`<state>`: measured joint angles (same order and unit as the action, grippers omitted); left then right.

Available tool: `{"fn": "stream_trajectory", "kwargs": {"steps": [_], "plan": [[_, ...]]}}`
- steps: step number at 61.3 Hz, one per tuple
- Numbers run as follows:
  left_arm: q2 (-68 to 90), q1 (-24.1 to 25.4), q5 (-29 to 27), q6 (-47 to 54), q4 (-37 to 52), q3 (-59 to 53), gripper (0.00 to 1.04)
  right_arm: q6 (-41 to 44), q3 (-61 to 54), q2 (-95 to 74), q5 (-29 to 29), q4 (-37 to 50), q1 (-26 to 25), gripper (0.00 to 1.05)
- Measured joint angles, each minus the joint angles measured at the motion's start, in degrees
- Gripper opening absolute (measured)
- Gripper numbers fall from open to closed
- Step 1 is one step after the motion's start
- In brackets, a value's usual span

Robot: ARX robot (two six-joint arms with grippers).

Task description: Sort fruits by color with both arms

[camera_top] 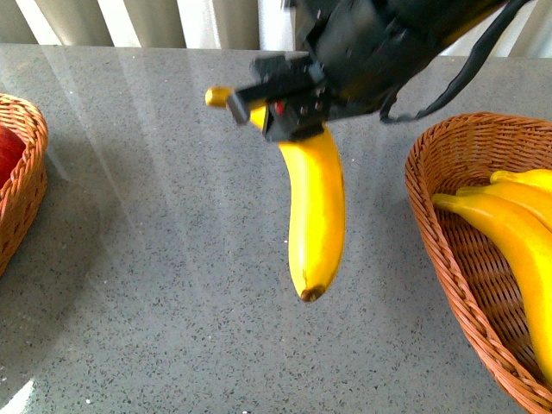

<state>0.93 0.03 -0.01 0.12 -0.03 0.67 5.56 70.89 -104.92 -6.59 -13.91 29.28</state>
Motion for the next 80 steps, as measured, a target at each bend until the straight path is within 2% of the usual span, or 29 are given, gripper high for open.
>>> {"fn": "stream_trajectory", "kwargs": {"steps": [9, 25, 32, 50, 76, 80], "plan": [[0.0, 0.0, 0.0, 0.0, 0.02, 0.0, 0.96, 0.28, -3.67, 6.82, -0.83, -0.9, -4.09, 0.36], [0.0, 0.0, 0.0, 0.0, 0.02, 0.0, 0.96, 7.21, -15.41, 15.61, -0.55, -3.61, -18.91, 0.36], [0.0, 0.0, 0.0, 0.0, 0.0, 0.0, 0.96, 10.82, -19.63, 17.14, -1.4, -3.78, -22.53, 0.36], [0.0, 0.0, 0.0, 0.0, 0.02, 0.0, 0.96, 12.26, -20.92, 14.56, -1.64, -1.27, -23.41, 0.36], [0.0, 0.0, 0.0, 0.0, 0.02, 0.0, 0.96, 12.31, -20.72, 10.67, -0.48, -0.26, -21.66, 0.36], [0.0, 0.0, 0.0, 0.0, 0.02, 0.0, 0.96, 12.41, -20.72, 10.6, -0.26, -0.07, -21.64, 0.44]]}}
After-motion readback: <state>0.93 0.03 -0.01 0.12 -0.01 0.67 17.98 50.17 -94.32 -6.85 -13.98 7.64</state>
